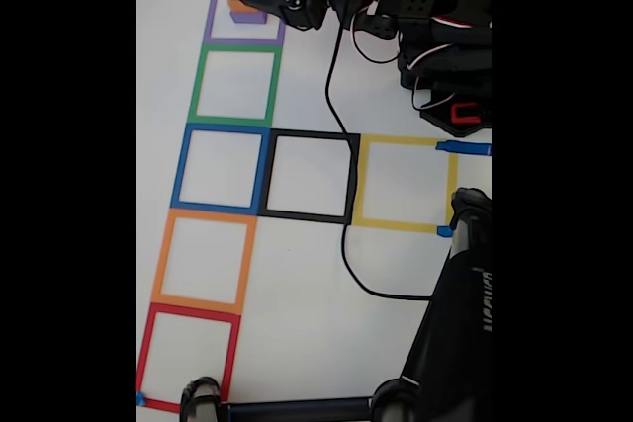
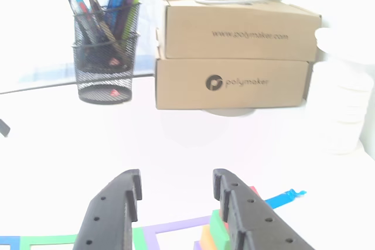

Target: Tower of hanoi

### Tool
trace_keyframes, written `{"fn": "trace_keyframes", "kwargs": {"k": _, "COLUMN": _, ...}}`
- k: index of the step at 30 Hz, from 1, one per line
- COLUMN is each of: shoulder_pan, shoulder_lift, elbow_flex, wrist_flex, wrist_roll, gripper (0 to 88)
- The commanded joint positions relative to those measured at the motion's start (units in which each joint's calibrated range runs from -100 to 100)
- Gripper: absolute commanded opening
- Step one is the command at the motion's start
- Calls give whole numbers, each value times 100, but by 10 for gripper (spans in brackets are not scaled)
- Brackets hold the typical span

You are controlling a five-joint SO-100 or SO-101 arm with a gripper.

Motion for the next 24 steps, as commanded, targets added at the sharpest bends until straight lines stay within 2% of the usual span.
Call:
{"fn": "trace_keyframes", "kwargs": {"k": 1, "shoulder_pan": 618, "shoulder_lift": 441, "elbow_flex": -472, "wrist_flex": -137, "wrist_roll": 72, "gripper": 111}}
{"fn": "trace_keyframes", "kwargs": {"k": 9, "shoulder_pan": 1261, "shoulder_lift": 1515, "elbow_flex": -791, "wrist_flex": -566, "wrist_roll": 72, "gripper": 145}}
{"fn": "trace_keyframes", "kwargs": {"k": 10, "shoulder_pan": 1318, "shoulder_lift": 1620, "elbow_flex": -863, "wrist_flex": -566, "wrist_roll": 72, "gripper": 167}}
{"fn": "trace_keyframes", "kwargs": {"k": 11, "shoulder_pan": 1366, "shoulder_lift": 1749, "elbow_flex": -945, "wrist_flex": -542, "wrist_roll": 72, "gripper": 266}}
{"fn": "trace_keyframes", "kwargs": {"k": 12, "shoulder_pan": 1395, "shoulder_lift": 1902, "elbow_flex": -1045, "wrist_flex": -550, "wrist_roll": 72, "gripper": 317}}
{"fn": "trace_keyframes", "kwargs": {"k": 14, "shoulder_pan": 1433, "shoulder_lift": 2209, "elbow_flex": -1245, "wrist_flex": -607, "wrist_roll": 72, "gripper": 373}}
{"fn": "trace_keyframes", "kwargs": {"k": 20, "shoulder_pan": 1404, "shoulder_lift": 2944, "elbow_flex": -1800, "wrist_flex": -825, "wrist_roll": 72, "gripper": 300}}
{"fn": "trace_keyframes", "kwargs": {"k": 24, "shoulder_pan": 1366, "shoulder_lift": 3259, "elbow_flex": -1891, "wrist_flex": -1157, "wrist_roll": 72, "gripper": 328}}
